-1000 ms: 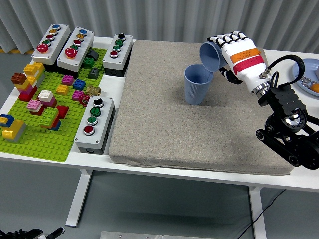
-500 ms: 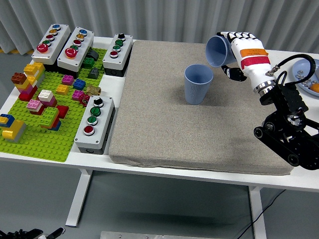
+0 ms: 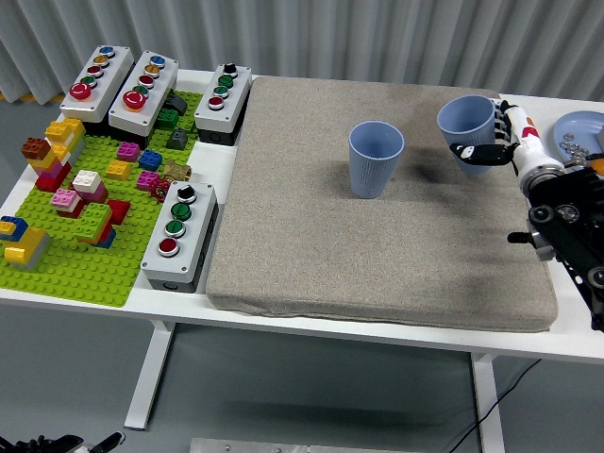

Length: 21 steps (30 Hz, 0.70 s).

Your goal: Pick cup pour cup place

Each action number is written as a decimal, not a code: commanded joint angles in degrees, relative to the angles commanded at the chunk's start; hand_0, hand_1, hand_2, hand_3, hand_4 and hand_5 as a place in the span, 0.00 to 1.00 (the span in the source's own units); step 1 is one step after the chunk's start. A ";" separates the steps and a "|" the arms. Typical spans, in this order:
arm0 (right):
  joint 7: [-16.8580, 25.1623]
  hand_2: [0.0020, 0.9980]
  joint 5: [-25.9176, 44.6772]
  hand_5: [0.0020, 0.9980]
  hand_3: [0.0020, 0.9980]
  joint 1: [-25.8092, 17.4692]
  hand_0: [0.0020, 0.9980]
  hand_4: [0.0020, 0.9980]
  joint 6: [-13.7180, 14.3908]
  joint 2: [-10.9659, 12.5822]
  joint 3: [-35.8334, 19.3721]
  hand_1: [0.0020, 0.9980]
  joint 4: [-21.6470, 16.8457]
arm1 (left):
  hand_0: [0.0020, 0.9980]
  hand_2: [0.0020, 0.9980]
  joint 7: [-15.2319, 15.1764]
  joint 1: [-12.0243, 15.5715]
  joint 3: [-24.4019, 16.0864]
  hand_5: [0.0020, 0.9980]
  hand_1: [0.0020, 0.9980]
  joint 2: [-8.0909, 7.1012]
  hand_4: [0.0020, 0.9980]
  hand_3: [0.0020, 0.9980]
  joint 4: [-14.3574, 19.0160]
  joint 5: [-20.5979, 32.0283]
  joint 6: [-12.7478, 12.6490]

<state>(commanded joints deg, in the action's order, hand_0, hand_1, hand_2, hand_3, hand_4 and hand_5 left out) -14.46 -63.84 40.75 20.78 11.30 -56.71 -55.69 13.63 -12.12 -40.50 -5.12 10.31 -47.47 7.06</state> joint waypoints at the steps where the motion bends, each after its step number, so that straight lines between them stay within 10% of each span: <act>1: -0.28 0.59 2.23 0.04 0.61 -0.65 0.84 0.76 -0.40 -0.02 -1.30 0.70 -0.20 | 0.77 0.81 0.00 -0.01 -0.01 0.99 0.76 0.02 0.51 0.65 0.00 -0.05 0.02; 15: 1.74 0.59 8.05 0.04 0.61 -6.76 0.84 0.75 -0.69 -1.39 -7.80 0.70 -2.38 | 0.77 0.81 0.00 0.31 0.24 0.99 0.76 0.27 0.51 0.65 0.00 -0.02 0.06; 21: 9.16 0.59 10.57 0.04 0.61 -8.46 0.83 0.75 0.06 -1.84 -5.12 0.70 -2.50 | 0.77 0.81 -0.04 0.37 0.69 0.99 0.76 0.32 0.51 0.65 0.00 0.18 0.13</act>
<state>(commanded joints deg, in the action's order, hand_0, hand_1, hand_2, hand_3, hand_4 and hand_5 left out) -5.31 -53.26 32.29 20.84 9.46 -61.83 -58.19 13.58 -11.75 -39.81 -4.80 10.31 -47.29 7.19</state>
